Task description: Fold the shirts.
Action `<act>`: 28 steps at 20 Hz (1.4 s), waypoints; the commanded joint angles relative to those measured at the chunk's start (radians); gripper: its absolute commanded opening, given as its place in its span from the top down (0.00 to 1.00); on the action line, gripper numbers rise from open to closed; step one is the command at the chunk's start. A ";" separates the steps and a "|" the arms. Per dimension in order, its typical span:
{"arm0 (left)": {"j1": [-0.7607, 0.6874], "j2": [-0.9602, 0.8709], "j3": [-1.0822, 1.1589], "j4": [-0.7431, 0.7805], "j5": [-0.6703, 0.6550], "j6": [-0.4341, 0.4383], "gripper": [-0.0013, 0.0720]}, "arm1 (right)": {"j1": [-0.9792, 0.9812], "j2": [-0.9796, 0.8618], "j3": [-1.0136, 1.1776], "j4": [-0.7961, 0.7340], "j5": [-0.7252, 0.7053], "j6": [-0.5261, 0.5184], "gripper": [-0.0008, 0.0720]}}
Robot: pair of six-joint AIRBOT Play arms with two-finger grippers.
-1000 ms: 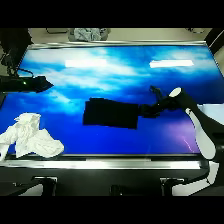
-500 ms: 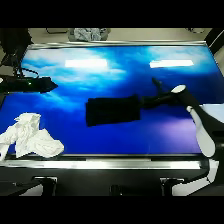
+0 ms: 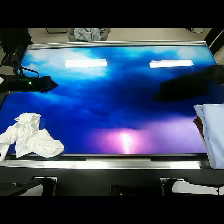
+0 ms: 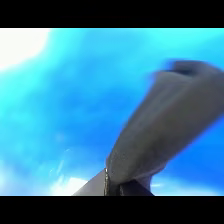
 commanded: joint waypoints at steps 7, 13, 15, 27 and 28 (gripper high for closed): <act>0.000 0.000 0.000 0.000 0.007 0.000 0.94 | -0.478 0.021 0.130 0.027 0.141 0.078 0.93; 0.000 0.000 0.000 0.000 0.014 0.001 0.94 | -0.668 0.025 0.196 -0.006 0.378 0.077 0.93; -0.002 0.000 0.000 0.000 0.037 0.001 0.94 | -0.674 0.063 0.166 -0.160 0.395 0.065 0.93; -0.002 0.000 0.000 -0.001 0.066 0.000 0.94 | -0.501 0.136 -0.335 -0.856 0.335 -0.008 0.93; -0.002 0.000 0.000 -0.001 0.066 0.000 0.94 | -0.501 0.136 -0.361 -0.857 0.322 -0.005 0.93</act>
